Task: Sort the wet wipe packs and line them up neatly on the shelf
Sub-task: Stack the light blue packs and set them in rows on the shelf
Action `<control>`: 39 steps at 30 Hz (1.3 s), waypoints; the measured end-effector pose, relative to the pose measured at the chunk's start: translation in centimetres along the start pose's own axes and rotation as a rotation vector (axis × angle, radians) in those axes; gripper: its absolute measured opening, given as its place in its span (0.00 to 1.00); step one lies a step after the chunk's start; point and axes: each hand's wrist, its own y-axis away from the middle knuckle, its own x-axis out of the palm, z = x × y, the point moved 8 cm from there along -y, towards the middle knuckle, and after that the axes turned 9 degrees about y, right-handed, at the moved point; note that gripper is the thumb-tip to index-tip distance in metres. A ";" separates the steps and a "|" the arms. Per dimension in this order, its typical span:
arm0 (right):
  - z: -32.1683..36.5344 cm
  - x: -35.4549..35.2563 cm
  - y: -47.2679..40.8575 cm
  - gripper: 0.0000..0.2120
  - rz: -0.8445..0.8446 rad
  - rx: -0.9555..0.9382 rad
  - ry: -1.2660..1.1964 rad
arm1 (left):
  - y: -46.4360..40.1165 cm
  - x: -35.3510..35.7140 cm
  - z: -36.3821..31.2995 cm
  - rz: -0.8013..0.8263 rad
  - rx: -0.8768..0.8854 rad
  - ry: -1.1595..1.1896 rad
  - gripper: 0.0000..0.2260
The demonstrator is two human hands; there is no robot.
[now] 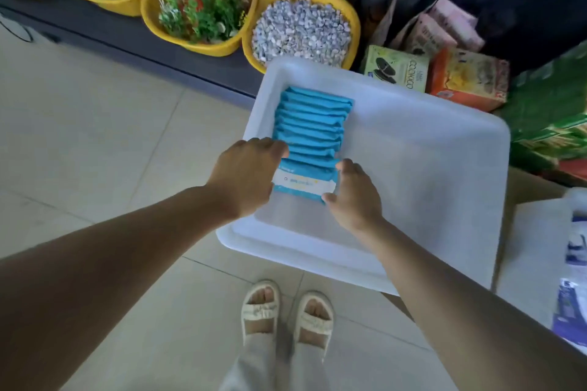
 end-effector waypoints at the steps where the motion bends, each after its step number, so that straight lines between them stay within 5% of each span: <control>1: -0.2 0.6 -0.5 0.22 -0.016 0.020 -0.021 | -0.5 0.7 0.1 -0.003 0.011 -0.009 0.19; 6: -0.8 2.0 -1.8 0.15 -0.126 0.083 -0.150 | -2.8 5.2 -0.1 0.036 0.084 -0.106 0.21; 11: -1.1 2.7 -1.5 0.06 -0.198 -0.078 -0.256 | -4.0 7.9 -0.1 0.023 0.073 -0.198 0.22; 16: -1.2 2.6 -0.2 0.09 -0.224 -0.215 -0.241 | -3.0 10.0 0.0 0.075 0.082 -0.223 0.16; 21: -2.7 0.1 -1.2 0.15 -0.305 -0.101 -0.221 | -1.2 9.2 0.0 -0.037 0.188 -0.123 0.15; 27: -2.9 1.8 -4.3 0.15 -0.142 -0.019 -0.337 | -2.1 8.5 0.2 -0.113 0.130 -0.014 0.14; 32: -2.6 2.4 -3.8 0.05 -0.129 -0.068 -0.388 | -3.3 8.4 0.0 -0.143 0.153 0.018 0.12; 37: -2.2 3.0 -1.9 0.11 -0.013 -0.163 -0.415 | -2.3 8.6 0.1 -0.107 0.117 0.017 0.13; 39: -2.5 2.0 -2.0 0.12 -0.098 -0.152 -0.392 | -1.7 8.8 0.5 -0.089 0.066 -0.031 0.14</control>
